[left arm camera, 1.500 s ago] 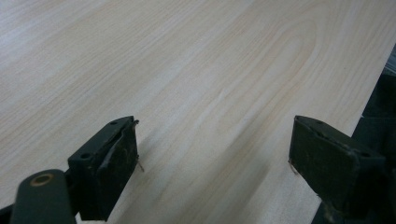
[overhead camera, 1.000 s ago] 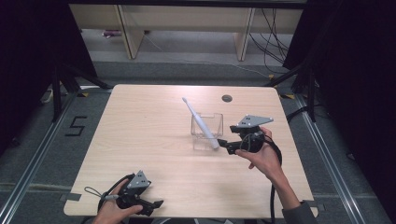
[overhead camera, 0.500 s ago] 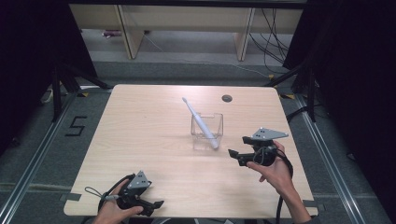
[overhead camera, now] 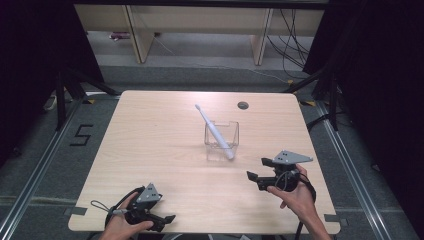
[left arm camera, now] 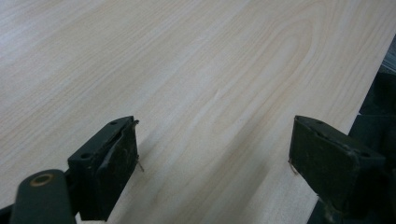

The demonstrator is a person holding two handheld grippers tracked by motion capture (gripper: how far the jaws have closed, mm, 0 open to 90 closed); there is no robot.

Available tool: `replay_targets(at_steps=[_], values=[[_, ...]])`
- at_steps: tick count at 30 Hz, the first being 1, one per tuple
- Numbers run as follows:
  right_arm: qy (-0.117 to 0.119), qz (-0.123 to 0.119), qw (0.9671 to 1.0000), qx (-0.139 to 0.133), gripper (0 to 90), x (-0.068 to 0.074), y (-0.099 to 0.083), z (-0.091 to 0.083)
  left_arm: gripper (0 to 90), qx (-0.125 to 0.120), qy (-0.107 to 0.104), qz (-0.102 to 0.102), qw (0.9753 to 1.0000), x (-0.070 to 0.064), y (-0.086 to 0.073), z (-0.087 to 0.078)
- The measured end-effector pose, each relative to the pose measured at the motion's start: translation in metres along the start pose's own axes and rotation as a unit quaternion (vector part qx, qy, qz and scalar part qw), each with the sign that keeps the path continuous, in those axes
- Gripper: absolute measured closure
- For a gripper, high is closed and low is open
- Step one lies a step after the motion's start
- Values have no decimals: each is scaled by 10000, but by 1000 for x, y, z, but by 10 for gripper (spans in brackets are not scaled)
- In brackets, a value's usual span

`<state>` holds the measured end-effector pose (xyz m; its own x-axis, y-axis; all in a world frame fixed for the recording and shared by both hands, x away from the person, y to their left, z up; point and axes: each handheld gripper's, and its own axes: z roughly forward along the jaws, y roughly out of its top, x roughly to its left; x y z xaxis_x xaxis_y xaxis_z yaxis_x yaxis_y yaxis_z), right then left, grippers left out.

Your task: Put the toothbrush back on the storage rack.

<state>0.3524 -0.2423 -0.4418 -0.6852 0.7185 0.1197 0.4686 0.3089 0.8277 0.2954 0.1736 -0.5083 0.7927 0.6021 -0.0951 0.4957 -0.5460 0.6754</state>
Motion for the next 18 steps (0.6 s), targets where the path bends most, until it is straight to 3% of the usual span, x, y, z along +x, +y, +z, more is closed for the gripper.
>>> replay_targets(at_steps=[2, 3, 8, 9, 11, 12, 14, 17, 18], values=[[-44, -58, 10000, 14, 240, -1, -2, 0, 148, 5, -5, 10, 10000, 0, 0, 0], [11, 112, 9999, 77, 239, 1, -8, 0, 148, 4, -5, 9, 10000, 0, 0, 0], [-148, -47, 9998, 94, 239, -1, -18, -5, 148, 8, -5, 3, 10000, 0, 0, 0], [-104, 106, 9999, 58, 239, 2, -20, -5, 148, 8, -5, 3, 10000, 0, 0, 0], [-91, 93, 9999, 54, 239, 2, -22, -6, 148, 4, -18, -11, 10000, 1, 0, 0], [-187, 0, 9997, 157, 239, 2, -24, -9, 148, 5, -17, -9, 10000, 1, 0, 0], [-198, -55, 9997, 107, 239, 2, -26, -9, 148, 2, -17, -10, 10000, 1, 0, 0], [-156, 2, 9997, 193, 236, 5, -30, -10, 148, 4, -10, 2, 10000, 1, 0, 0], [-171, -139, 9996, 201, 233, 4, -31, -10, 148, -11, -45, 7, 10000, 1, -1, 0]])
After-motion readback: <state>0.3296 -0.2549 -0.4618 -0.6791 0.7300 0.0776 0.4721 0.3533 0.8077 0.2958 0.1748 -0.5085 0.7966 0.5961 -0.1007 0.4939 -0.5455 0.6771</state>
